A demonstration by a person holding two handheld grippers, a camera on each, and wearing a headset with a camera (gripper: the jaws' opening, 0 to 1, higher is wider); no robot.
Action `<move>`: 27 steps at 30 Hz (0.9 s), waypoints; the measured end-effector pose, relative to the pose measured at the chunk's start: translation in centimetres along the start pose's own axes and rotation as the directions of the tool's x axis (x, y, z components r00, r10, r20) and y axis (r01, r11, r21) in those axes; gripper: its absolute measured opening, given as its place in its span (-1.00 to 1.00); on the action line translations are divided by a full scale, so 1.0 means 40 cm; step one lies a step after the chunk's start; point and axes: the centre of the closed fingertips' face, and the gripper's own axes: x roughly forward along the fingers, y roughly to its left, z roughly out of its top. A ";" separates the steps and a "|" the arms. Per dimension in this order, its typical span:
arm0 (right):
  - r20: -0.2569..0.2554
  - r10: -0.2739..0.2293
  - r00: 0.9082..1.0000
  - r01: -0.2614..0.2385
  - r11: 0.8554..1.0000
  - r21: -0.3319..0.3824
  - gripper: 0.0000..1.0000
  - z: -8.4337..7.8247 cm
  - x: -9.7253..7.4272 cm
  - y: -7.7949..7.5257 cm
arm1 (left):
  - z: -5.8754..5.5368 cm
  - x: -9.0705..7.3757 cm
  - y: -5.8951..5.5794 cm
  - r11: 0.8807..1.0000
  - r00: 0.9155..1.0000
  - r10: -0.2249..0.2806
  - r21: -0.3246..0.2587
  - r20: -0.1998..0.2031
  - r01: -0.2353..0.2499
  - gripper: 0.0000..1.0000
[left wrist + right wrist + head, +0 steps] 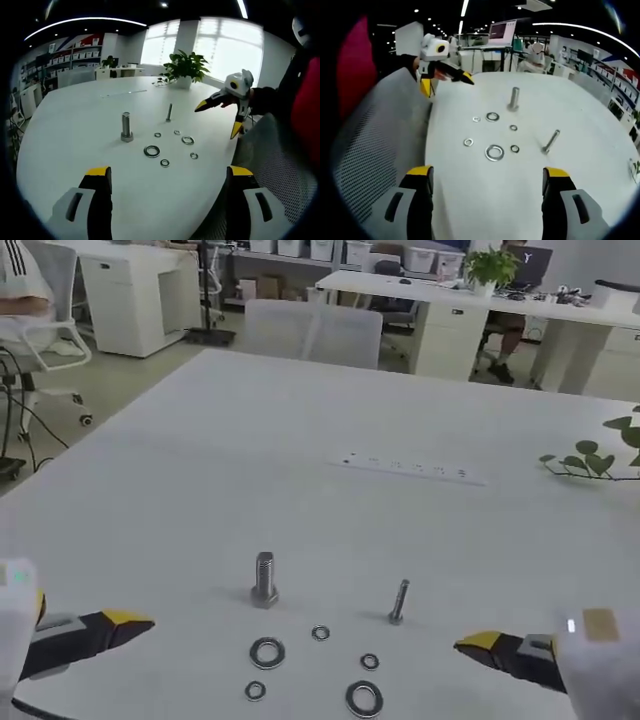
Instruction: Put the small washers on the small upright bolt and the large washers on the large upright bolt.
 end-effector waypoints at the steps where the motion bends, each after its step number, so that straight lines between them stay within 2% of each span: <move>1: -0.002 0.003 1.000 -0.003 1.000 -0.004 0.82 0.002 0.002 0.000 | 0.000 -0.002 0.000 1.000 1.000 0.001 -0.001 0.002 -0.001 0.90; 10: -0.036 0.040 0.999 -0.042 0.998 -0.056 0.78 0.017 0.022 0.002 | -0.002 -0.011 -0.003 1.000 1.000 0.007 -0.004 0.008 -0.007 0.90; 18: -0.079 0.071 0.994 -0.078 0.993 -0.094 0.71 0.027 0.040 -0.002 | 0.001 -0.014 -0.002 1.000 1.000 0.011 -0.005 0.014 -0.011 0.89; 27: -0.121 0.104 0.987 -0.121 0.982 -0.142 0.65 0.035 0.061 0.010 | 0.006 -0.018 -0.003 1.000 1.000 0.013 -0.007 0.021 -0.013 0.89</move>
